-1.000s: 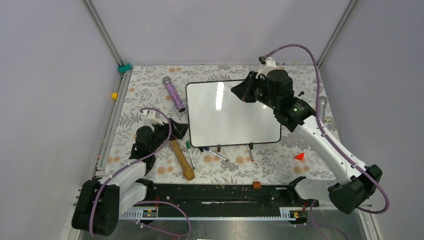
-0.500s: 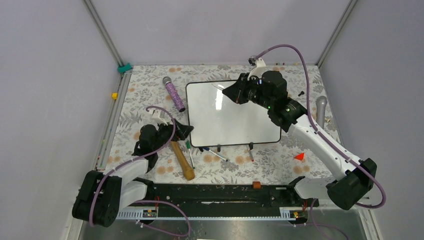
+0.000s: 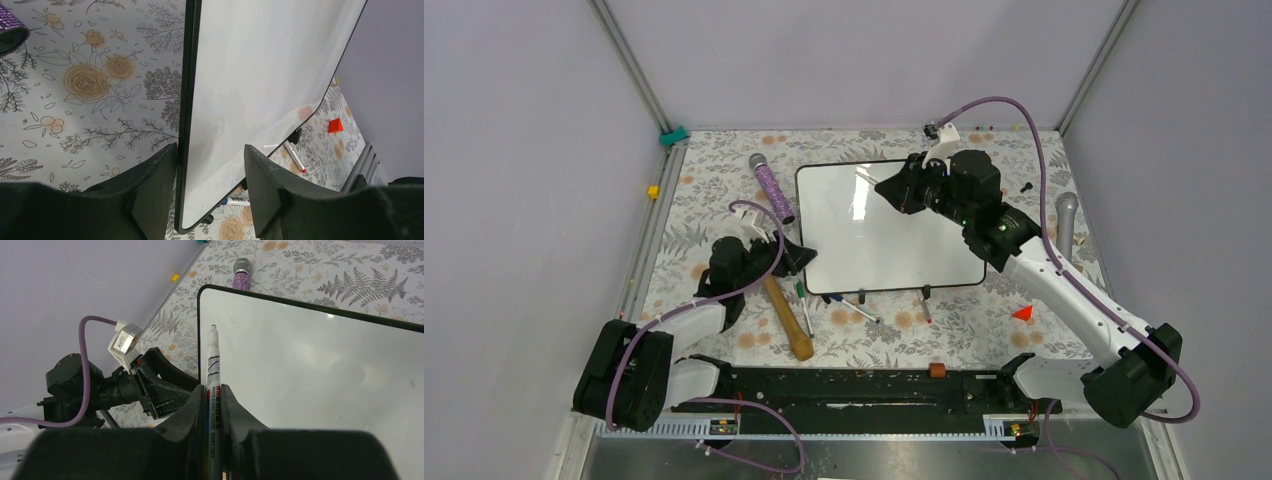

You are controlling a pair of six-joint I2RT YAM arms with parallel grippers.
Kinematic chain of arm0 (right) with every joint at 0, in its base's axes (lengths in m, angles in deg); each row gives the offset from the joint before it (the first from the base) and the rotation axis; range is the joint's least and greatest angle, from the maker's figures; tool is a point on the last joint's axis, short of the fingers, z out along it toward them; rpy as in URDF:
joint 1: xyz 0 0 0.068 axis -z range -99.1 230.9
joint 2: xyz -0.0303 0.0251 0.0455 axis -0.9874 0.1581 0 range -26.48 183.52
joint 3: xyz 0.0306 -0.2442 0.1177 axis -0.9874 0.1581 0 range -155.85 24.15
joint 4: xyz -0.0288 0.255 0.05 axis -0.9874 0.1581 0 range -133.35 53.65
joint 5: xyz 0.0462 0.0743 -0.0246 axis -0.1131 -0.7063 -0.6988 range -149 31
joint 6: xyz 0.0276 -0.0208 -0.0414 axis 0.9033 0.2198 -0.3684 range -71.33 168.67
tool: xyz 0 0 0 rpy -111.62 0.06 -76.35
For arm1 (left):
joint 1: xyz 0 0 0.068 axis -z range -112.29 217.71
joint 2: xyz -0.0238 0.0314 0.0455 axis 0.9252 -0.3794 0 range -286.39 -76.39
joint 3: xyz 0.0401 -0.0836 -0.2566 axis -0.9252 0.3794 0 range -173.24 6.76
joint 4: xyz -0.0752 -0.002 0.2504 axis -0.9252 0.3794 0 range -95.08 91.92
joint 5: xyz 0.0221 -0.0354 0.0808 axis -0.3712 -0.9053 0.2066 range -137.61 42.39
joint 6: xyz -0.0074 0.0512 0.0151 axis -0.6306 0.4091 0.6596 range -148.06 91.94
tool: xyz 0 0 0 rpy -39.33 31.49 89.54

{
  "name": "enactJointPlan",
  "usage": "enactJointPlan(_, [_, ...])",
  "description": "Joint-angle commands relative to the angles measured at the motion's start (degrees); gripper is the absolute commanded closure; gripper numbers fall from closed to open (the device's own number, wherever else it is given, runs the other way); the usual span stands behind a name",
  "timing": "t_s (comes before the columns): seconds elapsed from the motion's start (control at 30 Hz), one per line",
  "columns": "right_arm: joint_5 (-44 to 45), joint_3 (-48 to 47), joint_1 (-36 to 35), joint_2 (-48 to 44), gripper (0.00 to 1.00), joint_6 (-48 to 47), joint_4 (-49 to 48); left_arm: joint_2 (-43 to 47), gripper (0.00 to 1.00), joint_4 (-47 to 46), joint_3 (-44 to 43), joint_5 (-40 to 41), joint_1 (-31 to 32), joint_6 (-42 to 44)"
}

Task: Write a sentence on the whiteboard
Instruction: Hold the whiteboard on the whiteboard stand.

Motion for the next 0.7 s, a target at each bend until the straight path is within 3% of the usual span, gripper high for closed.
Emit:
enactJointPlan(0.0, [1.52, -0.41, -0.60, -1.06, 1.00, -1.51, -2.78, 0.49, 0.50, -0.25, -2.40, -1.18, 0.83, 1.61])
enactJointPlan(0.3, [10.95, -3.96, -0.71, 2.38, 1.00, 0.59, 3.30, 1.81, 0.56, 3.43, -3.43, 1.96, 2.35, 4.70])
enactJointPlan(0.57, [17.82, 4.71, -0.58, -3.28, 1.00, 7.61, -9.10, 0.99, 0.56, 4.10, -4.09, 1.84, 2.34, 4.90])
enactJointPlan(0.67, [14.49, 5.12, -0.38, -4.72, 1.00, 7.80, -9.92, 1.11, 0.55, 3.79, -4.06, 1.36, 2.35, 4.65])
